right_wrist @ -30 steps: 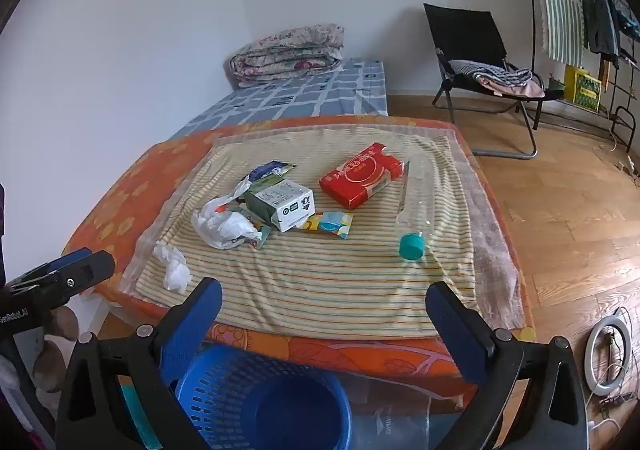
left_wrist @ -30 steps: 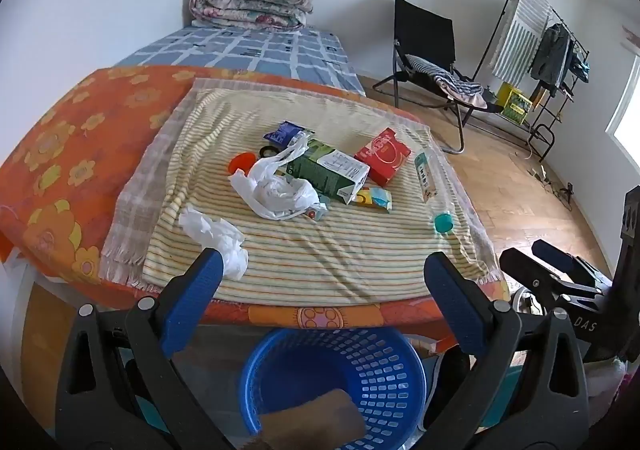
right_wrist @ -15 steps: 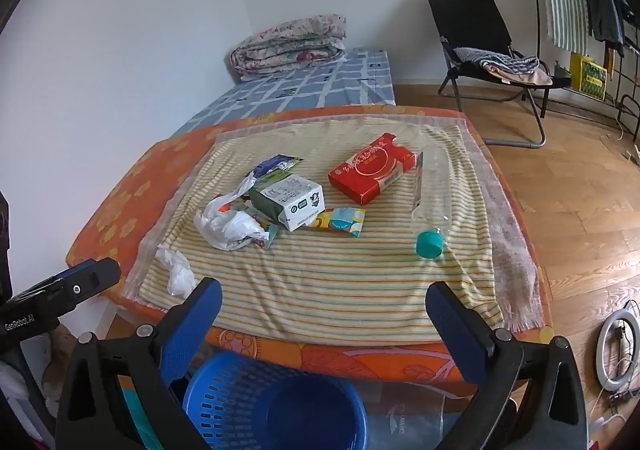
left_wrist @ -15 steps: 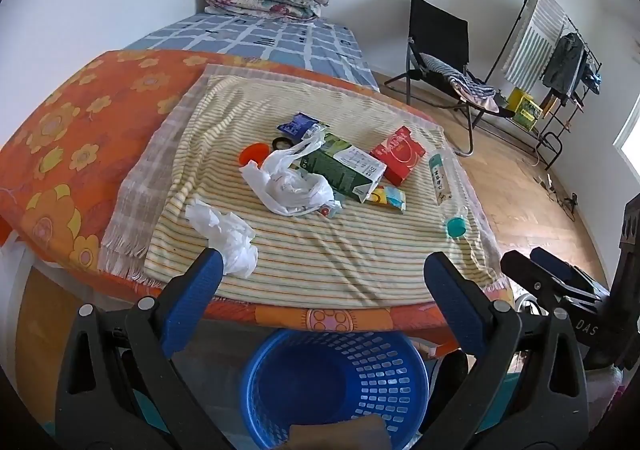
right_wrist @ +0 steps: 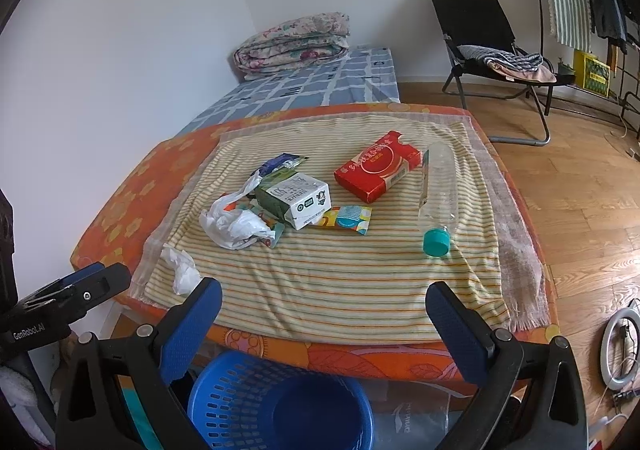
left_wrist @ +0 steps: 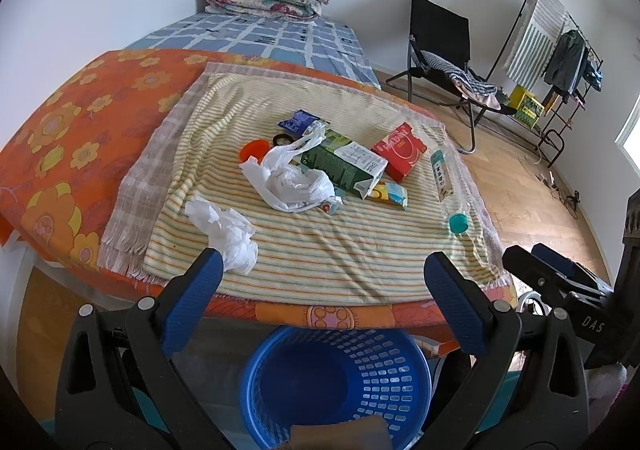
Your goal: Collect trash
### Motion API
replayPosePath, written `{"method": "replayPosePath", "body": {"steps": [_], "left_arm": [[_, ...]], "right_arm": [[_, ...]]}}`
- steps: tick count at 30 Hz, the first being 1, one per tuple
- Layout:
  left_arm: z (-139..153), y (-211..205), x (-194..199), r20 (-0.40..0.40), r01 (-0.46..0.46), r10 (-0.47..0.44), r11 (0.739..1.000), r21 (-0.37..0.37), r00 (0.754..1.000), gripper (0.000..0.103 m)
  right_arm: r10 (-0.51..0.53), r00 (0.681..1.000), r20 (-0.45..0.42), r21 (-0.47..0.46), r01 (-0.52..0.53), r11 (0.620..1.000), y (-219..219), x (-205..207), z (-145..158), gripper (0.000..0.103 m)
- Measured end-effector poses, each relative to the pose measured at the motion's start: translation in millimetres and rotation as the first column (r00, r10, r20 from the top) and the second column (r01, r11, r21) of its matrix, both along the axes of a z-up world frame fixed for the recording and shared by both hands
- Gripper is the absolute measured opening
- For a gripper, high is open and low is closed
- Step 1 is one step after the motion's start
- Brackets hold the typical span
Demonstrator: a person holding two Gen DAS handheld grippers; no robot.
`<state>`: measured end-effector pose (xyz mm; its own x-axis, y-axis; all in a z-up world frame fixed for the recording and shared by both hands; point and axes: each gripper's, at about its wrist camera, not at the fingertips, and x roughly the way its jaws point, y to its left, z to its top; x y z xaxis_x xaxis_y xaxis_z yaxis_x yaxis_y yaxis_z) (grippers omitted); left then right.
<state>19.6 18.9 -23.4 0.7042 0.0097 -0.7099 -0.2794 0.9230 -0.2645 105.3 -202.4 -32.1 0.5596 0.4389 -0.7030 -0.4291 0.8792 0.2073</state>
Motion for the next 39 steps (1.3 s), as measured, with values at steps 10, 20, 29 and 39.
{"method": "replayPosePath", "body": {"steps": [10, 20, 29, 39], "left_arm": [[0.6, 4.6, -0.8, -0.001, 0.0, 0.0, 1.0, 0.004, 1.0, 0.102], [-0.5, -0.1, -2.4, 0.0, 0.006, -0.006, 1.0, 0.004, 1.0, 0.102], [-0.8, -2.7, -2.4, 0.001, 0.004, -0.004, 1.0, 0.005, 1.0, 0.102], [-1.0, -2.8, -2.7, -0.001, 0.003, -0.003, 1.0, 0.006, 1.0, 0.102]], "right_arm": [[-0.001, 1.0, -0.008, 0.004, 0.001, 1.0, -2.6, 0.4, -1.5, 0.103], [-0.001, 1.0, -0.017, 0.0, 0.001, 1.0, -1.3, -1.2, -3.6, 0.103], [0.003, 1.0, -0.017, -0.002, -0.003, 1.0, 1.5, -1.4, -4.0, 0.103], [0.004, 1.0, -0.017, -0.003, -0.004, 1.0, 3.2, -2.3, -4.2, 0.103]]}}
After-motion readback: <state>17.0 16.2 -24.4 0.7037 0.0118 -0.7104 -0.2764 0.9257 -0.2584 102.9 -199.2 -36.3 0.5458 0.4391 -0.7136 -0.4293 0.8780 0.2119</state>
